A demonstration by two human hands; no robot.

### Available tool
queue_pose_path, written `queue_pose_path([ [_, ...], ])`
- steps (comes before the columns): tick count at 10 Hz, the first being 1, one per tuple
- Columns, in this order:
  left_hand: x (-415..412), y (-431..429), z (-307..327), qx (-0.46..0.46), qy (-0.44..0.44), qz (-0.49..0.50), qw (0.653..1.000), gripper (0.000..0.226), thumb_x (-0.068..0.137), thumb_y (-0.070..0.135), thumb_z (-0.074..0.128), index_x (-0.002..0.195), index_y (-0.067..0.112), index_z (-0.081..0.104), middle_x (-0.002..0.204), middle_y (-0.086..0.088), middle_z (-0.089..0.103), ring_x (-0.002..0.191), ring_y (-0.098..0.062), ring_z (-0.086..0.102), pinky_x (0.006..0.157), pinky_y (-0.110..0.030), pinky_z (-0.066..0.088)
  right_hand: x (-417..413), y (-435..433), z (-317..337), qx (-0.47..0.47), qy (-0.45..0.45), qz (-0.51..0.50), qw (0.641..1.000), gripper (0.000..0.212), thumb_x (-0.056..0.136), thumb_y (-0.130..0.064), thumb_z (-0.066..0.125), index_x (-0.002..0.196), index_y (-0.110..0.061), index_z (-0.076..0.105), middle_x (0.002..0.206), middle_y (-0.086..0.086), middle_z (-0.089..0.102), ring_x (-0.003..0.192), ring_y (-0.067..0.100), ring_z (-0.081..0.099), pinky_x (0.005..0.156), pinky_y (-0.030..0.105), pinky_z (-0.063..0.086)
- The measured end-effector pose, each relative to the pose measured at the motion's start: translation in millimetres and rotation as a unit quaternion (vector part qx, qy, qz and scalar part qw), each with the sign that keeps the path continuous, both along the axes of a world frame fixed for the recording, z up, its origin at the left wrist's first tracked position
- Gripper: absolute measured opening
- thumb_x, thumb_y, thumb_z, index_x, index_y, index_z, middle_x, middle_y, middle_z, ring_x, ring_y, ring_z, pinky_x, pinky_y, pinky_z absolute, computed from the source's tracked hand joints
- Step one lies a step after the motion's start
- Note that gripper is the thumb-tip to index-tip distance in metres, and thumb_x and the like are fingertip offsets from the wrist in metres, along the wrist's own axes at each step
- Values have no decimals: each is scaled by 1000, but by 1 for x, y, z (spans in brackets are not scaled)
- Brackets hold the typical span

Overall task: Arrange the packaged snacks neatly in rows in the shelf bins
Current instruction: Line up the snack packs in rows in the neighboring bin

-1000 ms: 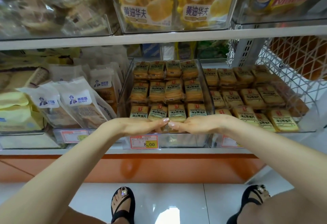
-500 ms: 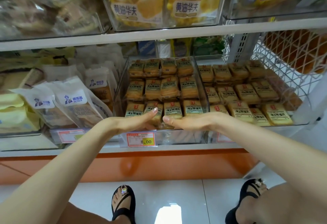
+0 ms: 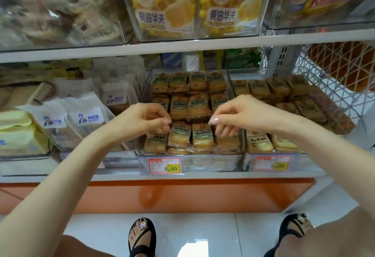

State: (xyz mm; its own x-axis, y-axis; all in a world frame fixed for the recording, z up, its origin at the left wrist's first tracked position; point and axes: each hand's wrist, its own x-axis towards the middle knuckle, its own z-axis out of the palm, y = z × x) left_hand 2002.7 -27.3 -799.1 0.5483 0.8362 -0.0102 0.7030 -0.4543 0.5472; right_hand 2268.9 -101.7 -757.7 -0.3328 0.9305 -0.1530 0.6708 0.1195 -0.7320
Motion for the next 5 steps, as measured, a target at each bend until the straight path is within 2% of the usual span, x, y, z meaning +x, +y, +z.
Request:
queue_pose_path([
  [1,6,-9,-5,94,92,-65,989,53,73,58,59,118,30,57,115,13,58,103,-1,53,86,-25,44,10,9,-7,193,-73,-24,978,10,87,-27,64,93,-25,72,84,-10,70,78,-3,61,71,13,44],
  [2,17,-12,-11,74,114,-72,988,43,78,44,68,114,23,60,116,6,60,107,-11,54,90,-33,45,15,14,-10,216,-83,-36,972,13,87,-25,64,95,-24,73,85,-12,66,81,-5,58,76,15,41],
  [3,21,-10,-16,101,124,-68,985,28,79,34,69,102,19,64,107,4,62,100,-15,55,83,-35,46,16,17,-14,212,-74,-38,974,12,87,-23,64,95,-24,73,84,-16,64,81,-9,56,76,10,39],
  [4,25,-9,-19,108,143,-66,982,26,79,34,70,98,19,62,107,5,57,98,-15,53,78,-32,45,18,19,-16,212,-82,-35,973,13,87,-23,64,96,-23,73,81,-22,60,77,-13,54,70,-3,33],
  [5,30,-10,-28,157,149,-41,975,28,78,34,68,100,20,58,112,6,54,98,-18,52,74,-29,41,20,21,-18,213,-99,-45,971,15,87,-24,63,100,-22,72,90,-16,61,81,-7,55,72,-2,34],
])
